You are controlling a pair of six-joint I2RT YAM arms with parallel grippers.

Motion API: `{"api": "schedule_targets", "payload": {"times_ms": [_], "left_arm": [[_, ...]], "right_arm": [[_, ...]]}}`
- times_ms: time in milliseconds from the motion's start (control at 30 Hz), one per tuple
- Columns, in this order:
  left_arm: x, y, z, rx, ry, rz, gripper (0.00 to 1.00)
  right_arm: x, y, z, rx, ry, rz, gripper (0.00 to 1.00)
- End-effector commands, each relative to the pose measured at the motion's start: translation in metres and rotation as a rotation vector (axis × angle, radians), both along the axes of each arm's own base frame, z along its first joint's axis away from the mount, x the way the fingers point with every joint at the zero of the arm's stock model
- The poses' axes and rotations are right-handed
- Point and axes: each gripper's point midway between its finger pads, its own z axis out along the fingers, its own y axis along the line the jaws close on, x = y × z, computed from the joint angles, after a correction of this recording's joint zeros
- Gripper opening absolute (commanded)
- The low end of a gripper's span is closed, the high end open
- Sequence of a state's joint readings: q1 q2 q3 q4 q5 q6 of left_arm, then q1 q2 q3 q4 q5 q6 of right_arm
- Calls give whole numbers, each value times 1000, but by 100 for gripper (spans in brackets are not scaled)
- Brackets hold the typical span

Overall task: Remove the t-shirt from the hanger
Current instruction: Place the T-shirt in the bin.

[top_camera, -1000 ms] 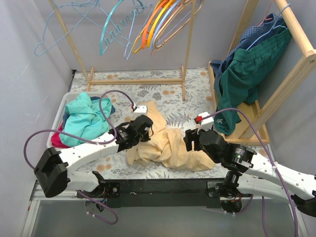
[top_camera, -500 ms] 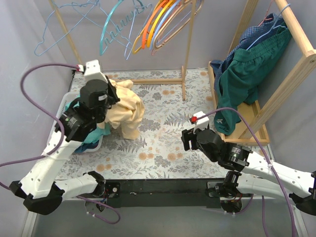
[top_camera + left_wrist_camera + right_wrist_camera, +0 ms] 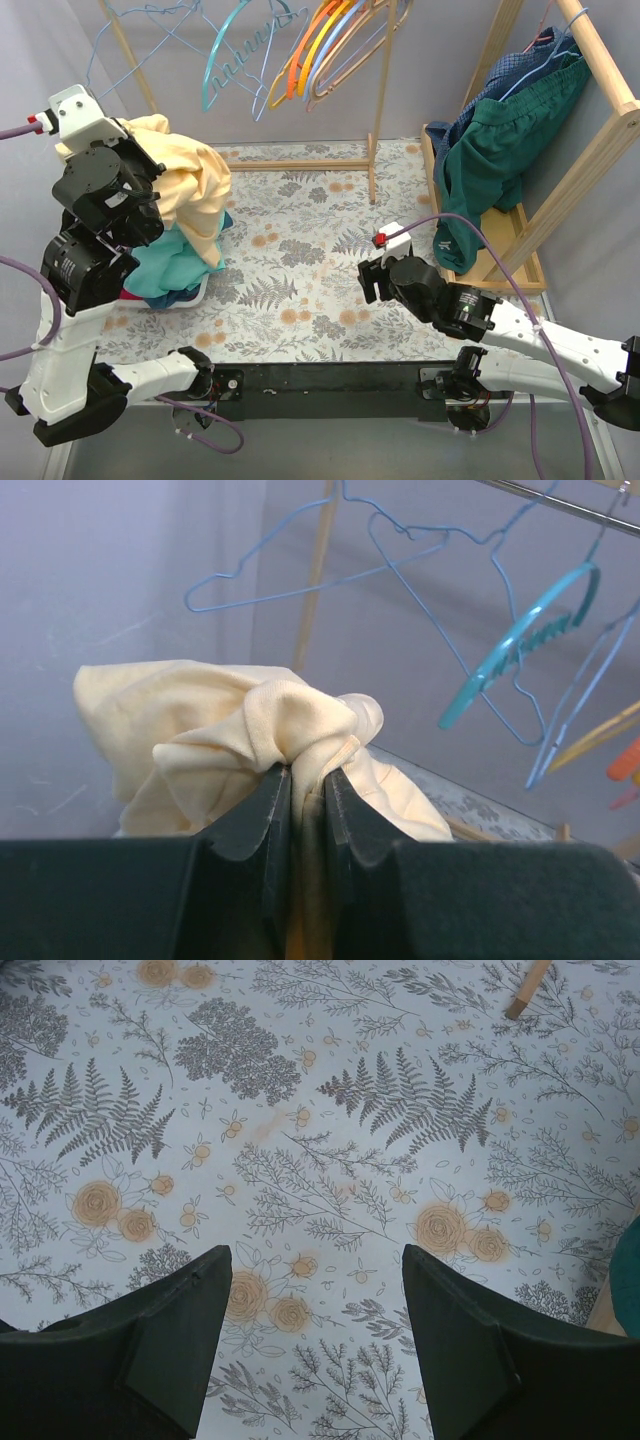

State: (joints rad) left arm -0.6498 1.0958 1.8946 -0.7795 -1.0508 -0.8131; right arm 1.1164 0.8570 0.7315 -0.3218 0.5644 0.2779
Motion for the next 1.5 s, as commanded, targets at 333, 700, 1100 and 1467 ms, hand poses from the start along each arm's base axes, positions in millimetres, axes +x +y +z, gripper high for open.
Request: {"api": "schedule_targets", "payload": {"times_ms": [333, 700, 1100, 1467], "left_arm": [[-52, 74, 40, 115, -143, 352, 0], [32, 26, -106, 114, 139, 220, 0], [88, 73, -247, -96, 406, 125, 0], [74, 98, -416, -366, 697, 79, 0]], "right_arm": [[4, 21, 25, 37, -16, 52, 76], [-1, 18, 24, 40, -6, 73, 75], [-3, 6, 16, 23, -8, 47, 75], [-4, 3, 20, 48, -9, 36, 75]]}}
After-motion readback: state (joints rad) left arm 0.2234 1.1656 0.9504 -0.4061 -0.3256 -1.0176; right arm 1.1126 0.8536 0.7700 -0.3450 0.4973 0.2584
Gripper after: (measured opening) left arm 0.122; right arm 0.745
